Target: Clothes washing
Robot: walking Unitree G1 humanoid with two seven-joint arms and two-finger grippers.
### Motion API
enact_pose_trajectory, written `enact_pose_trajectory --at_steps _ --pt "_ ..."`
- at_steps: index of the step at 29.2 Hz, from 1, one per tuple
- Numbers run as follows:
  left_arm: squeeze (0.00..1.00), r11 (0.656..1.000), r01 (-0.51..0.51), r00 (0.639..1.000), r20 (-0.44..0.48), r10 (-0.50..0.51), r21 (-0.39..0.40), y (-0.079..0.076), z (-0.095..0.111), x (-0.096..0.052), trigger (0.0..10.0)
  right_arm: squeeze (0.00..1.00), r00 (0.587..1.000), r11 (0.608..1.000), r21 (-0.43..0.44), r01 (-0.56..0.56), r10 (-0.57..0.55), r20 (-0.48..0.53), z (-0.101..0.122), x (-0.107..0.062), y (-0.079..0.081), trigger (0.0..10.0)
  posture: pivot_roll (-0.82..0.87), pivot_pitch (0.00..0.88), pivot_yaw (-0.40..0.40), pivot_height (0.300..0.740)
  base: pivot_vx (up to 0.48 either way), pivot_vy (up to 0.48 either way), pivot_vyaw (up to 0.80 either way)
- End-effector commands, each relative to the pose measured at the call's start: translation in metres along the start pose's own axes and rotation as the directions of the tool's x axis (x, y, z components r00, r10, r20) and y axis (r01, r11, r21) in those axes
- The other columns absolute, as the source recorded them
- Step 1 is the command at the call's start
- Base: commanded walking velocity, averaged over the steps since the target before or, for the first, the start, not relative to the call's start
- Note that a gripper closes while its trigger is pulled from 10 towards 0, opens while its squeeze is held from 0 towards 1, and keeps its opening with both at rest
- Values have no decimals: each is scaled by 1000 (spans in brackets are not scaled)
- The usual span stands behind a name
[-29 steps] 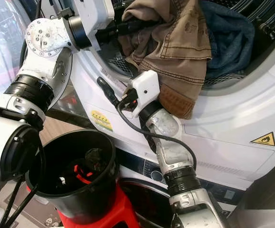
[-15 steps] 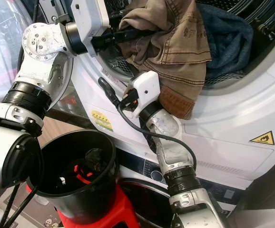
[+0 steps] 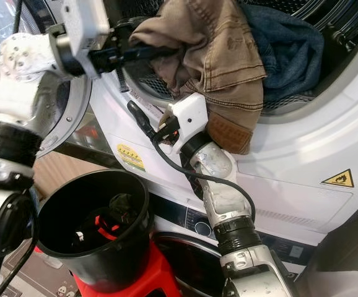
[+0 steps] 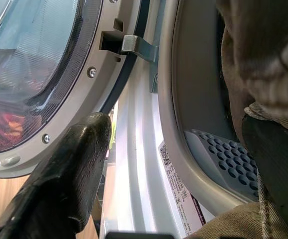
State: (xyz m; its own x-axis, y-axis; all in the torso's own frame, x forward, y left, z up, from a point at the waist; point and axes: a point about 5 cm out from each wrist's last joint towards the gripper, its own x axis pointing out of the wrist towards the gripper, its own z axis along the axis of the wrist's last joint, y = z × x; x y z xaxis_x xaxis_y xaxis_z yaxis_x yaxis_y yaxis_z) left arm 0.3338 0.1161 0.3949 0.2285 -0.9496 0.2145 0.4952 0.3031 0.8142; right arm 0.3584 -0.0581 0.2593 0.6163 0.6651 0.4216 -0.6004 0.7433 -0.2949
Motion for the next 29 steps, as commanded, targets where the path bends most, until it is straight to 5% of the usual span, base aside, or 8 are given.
enact_pose_trajectory --at_steps 1,8,10,13,20,27,28,29 --pt "1000 1000 10 1000 5 -10 7 2 8 -6 5451 0 998 999 -6 46 -46 39 10 4 -10 10000 15 0 146 740 0 0 0" --pt "1000 996 72 997 22 -71 -53 -9 16 -9 5804 0 998 999 5 37 -37 42 9 6 -6 10000 21 0 142 740 0 0 0" --pt "1000 974 196 980 48 -191 -113 -27 27 -11 6824 0 999 999 13 31 -31 39 7 8 -3 10000 23 0 141 740 0 0 0" --pt "1000 965 232 971 88 -222 -124 -31 39 -12 6902 0 999 1000 16 26 -27 37 6 9 -2 10000 25 0 140 740 0 0 0" --pt "1000 936 240 953 246 -177 -257 -22 65 -28 8157 0 1000 1000 25 17 -18 26 2 11 0 10000 44 0 134 740 0 0 0" --pt "1000 937 188 946 310 -93 -293 -8 86 -34 7961 0 1000 999 34 10 -11 18 -2 12 2 10000 57 0 128 740 0 0 0" --pt "1000 920 192 934 352 -64 -342 -4 90 -36 8902 0 1000 999 36 9 -10 17 -2 13 3 10000 60 0 127 740 0 0 0" --pt "847 897 208 919 393 -41 -391 0 92 -39 9569 0 1000 999 37 8 -8 15 -3 13 3 10000 60 0 128 740 0 0 0"
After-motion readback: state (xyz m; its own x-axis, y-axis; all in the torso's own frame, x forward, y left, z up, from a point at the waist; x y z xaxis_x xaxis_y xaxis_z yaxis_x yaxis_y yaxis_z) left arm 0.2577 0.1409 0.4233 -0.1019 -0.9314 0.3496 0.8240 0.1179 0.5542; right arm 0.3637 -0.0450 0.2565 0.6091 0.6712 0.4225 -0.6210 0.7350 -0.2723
